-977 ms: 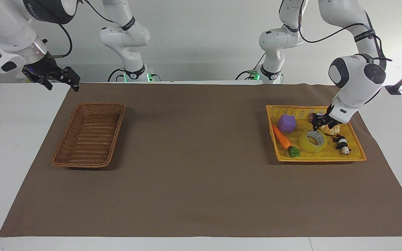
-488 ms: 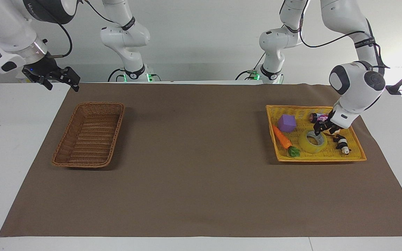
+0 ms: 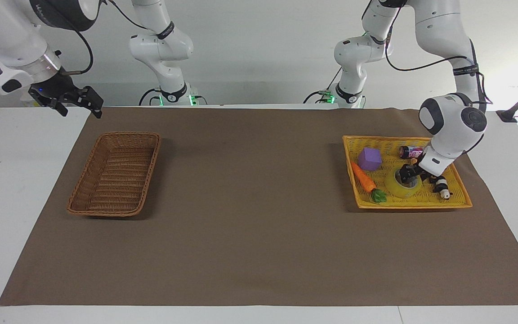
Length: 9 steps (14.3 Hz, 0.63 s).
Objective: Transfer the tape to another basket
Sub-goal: 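Grasp the yellow tape roll with the left gripper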
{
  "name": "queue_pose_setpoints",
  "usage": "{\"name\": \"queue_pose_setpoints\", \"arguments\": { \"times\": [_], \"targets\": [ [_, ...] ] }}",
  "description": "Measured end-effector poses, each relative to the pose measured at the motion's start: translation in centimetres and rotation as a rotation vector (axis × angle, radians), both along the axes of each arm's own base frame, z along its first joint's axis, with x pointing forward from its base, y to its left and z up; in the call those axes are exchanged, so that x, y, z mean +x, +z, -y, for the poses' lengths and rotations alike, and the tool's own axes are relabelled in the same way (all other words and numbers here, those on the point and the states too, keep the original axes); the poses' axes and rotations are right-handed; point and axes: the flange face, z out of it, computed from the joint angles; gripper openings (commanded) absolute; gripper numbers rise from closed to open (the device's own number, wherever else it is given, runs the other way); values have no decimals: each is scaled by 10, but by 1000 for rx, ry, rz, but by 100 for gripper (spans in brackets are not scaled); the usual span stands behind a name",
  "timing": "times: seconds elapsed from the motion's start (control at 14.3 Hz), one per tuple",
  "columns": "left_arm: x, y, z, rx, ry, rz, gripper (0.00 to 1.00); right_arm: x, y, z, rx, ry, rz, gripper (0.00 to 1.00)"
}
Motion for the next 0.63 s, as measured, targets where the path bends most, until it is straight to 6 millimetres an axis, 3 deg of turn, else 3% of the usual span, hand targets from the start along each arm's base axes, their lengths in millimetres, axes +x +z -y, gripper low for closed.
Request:
{"name": "queue_pose_setpoints", "arguments": {
  "times": [0.14, 0.21, 0.49, 0.63],
  "targets": [
    [0, -6, 0, -1, -1, -9, 10, 0, 0, 0, 0, 0, 0, 99],
    [-1, -6, 0, -2, -1, -10, 0, 0, 0, 0, 0, 0, 0, 99],
    [1, -1, 1, -3, -3, -18, 0, 0, 0, 0, 0, 0, 0, 99],
    [15, 25, 1, -3, -2, -32, 0, 0, 0, 0, 0, 0, 0, 99]
  ]
}}
